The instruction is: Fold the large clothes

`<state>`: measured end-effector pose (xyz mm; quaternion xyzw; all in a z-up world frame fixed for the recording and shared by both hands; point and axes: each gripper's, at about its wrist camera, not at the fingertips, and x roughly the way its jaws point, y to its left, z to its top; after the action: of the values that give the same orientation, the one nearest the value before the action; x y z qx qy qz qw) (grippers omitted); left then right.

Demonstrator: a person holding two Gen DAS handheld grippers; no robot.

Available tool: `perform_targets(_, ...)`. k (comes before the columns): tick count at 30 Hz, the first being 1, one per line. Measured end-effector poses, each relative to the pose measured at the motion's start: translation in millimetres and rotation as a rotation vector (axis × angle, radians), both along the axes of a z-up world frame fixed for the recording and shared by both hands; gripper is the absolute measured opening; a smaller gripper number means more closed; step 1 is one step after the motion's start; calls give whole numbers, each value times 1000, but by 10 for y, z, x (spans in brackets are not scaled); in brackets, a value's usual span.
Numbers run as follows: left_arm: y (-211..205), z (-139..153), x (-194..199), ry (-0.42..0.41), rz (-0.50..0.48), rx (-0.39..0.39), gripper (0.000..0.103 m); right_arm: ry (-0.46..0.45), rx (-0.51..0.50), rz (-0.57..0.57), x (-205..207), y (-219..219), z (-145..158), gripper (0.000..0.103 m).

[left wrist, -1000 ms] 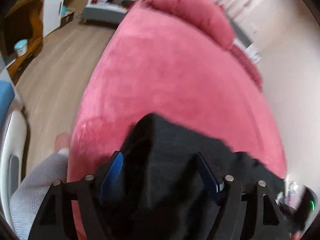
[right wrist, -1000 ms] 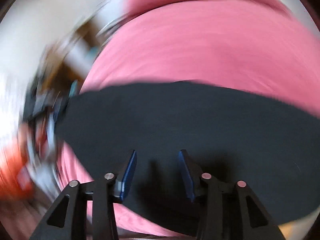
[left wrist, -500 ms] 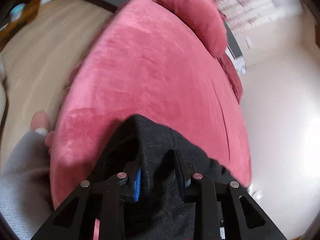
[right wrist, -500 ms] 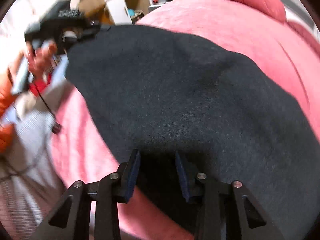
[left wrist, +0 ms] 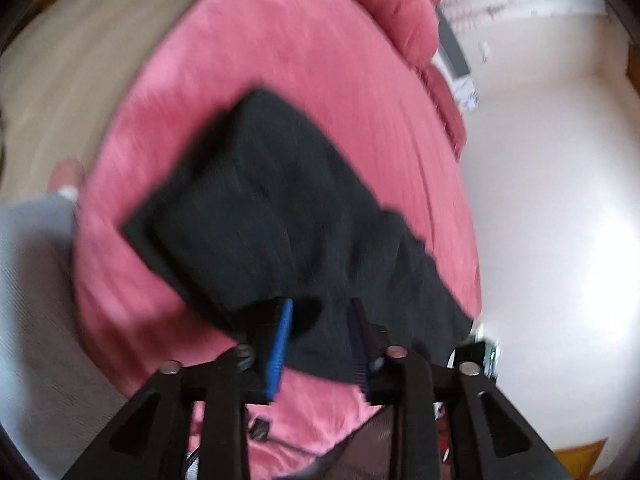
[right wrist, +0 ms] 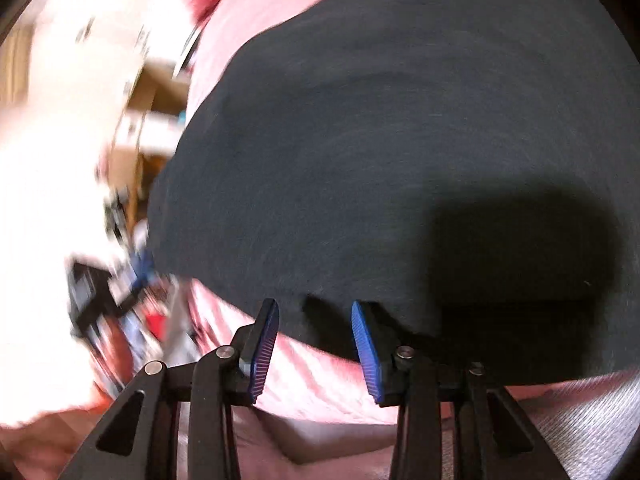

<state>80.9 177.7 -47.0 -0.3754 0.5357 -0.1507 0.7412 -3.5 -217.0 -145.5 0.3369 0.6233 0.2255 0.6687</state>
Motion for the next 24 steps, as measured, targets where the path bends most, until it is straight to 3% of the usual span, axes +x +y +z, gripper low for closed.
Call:
perform_targets(2, -118, -66, 13, 31, 1, 37, 40, 53, -13, -72, -20, -137, -58, 38)
perform_targets(5, -173, -116, 16, 34, 30, 45, 54, 32, -17, -217, 17, -441, 27, 38)
perform_targets(8, -230, -226, 62, 96, 75, 59, 55, 58, 1, -376, -17, -627, -32, 38)
perform_targets(11, -260, -232, 22, 106, 126, 57, 55, 88, 18, -440, -78, -640, -117, 10)
perform_targets(13, -278, -237, -4, 107, 111, 86, 54, 32, 16, -399, -103, -671, 32, 8)
perform_targets(14, -288, -242, -15, 122, 120, 118, 35, 1, 8, -377, -127, -677, 129, 7)
perform_targets(15, -283, -237, -24, 138, 139, 160, 7, -23, 39, -369, -187, -700, 261, 6)
perform_targets(16, -281, -234, -35, 151, 150, 202, 0, -39, 95, -372, -177, -785, 429, 6)
perform_targets(18, -229, -259, -96, 156, 138, 163, 1, -95, 174, -351, -324, -937, 767, 6)
perform_targets(20, -240, -302, -123, 166, 127, 148, 1, -98, 142, -307, -439, -1026, 863, 6)
perform_targets(24, -269, -217, -155, 117, 147, 147, 1, 64, -179, -188, -379, -944, 318, 8)
